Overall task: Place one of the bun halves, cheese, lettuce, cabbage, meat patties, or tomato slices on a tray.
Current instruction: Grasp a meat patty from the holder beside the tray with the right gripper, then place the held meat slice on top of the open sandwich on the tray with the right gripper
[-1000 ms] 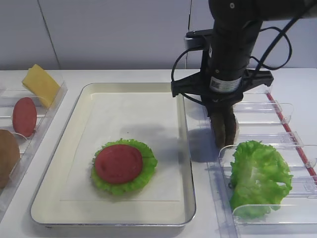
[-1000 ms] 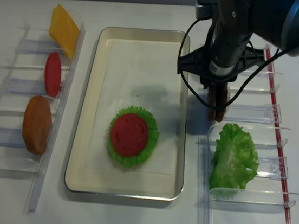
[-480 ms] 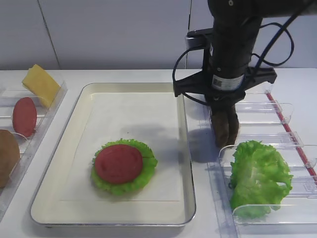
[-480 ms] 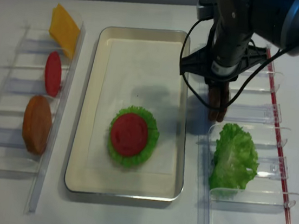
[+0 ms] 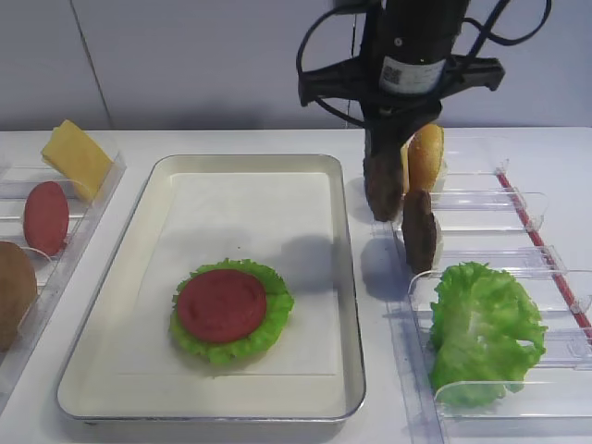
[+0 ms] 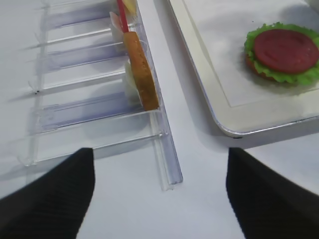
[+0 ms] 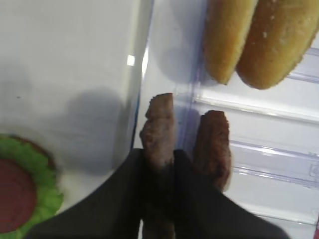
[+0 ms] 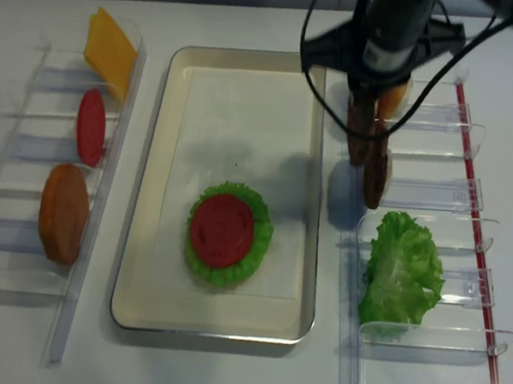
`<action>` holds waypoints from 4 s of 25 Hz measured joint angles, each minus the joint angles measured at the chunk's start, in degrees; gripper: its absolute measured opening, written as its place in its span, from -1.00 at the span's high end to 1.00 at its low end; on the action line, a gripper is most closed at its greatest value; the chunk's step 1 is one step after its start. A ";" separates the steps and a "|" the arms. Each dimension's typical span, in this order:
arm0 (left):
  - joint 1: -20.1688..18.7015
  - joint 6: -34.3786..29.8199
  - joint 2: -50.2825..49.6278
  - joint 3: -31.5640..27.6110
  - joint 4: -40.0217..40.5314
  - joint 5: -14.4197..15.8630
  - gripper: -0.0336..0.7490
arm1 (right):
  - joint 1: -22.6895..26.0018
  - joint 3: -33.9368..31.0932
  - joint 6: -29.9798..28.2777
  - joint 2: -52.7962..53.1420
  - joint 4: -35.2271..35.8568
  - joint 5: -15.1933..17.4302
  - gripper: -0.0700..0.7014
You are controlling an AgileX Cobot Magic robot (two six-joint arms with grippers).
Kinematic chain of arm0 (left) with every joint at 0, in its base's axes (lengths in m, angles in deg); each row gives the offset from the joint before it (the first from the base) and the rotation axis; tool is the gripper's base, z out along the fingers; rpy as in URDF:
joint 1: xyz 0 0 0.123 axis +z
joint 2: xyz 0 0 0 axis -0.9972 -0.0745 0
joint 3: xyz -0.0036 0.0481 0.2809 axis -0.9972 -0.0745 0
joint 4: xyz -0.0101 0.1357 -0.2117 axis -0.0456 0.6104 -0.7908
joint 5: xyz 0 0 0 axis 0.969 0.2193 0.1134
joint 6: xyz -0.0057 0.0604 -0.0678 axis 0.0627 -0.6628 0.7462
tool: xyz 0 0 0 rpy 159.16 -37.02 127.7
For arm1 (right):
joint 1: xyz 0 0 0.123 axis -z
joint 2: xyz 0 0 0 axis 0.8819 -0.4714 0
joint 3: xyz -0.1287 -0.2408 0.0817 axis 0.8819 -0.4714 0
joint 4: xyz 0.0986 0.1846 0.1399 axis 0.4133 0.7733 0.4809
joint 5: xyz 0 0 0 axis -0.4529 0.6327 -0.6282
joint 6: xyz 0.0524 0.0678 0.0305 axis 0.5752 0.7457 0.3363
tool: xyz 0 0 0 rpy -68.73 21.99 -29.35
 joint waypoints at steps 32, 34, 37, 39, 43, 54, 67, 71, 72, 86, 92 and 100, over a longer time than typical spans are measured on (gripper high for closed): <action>0.00 0.00 0.00 0.00 0.00 -0.19 -0.39 | -0.10 -33.30 -41.75 18.10 56.30 -14.51 0.37; 0.00 0.00 0.00 0.00 0.00 -0.19 -0.39 | -0.10 -35.00 -45.81 18.10 61.19 -16.65 0.37; 0.00 0.00 0.00 0.00 0.00 -0.19 -0.39 | -0.10 -36.34 -51.66 17.79 68.08 -18.53 0.37; 0.00 0.00 0.00 0.00 0.00 -0.19 -0.39 | -0.10 -36.44 -54.62 16.68 71.72 -18.97 0.37; 0.00 0.00 0.00 0.00 0.00 -0.19 -0.39 | -0.10 -36.44 -58.80 12.89 77.20 -19.80 0.37; 0.00 0.00 0.00 0.00 0.00 -0.19 -0.39 | 1.68 -36.44 -66.68 3.39 87.72 -20.99 0.37; 0.00 0.00 0.00 0.00 0.00 -0.19 -0.39 | 3.39 -36.44 -70.58 -0.90 90.43 -19.72 0.37; 0.00 0.00 0.00 0.00 0.00 -0.19 -0.39 | 3.41 -36.44 -70.71 -0.90 90.43 -21.13 0.37; 0.00 0.00 0.00 0.00 0.00 -0.19 -0.39 | 3.41 -36.44 -70.65 -0.90 90.43 -21.25 0.37; 0.00 0.00 0.00 0.00 0.00 -0.19 -0.39 | 3.73 -36.44 -70.74 -2.94 88.57 -21.97 0.37; 0.00 0.00 0.00 0.00 0.00 -0.19 -0.39 | 3.73 -36.44 -70.74 -2.98 87.53 -22.30 0.14; 0.00 0.00 0.00 0.00 0.00 -0.19 -0.39 | 3.73 -36.44 -70.74 -2.98 85.87 -22.51 -0.70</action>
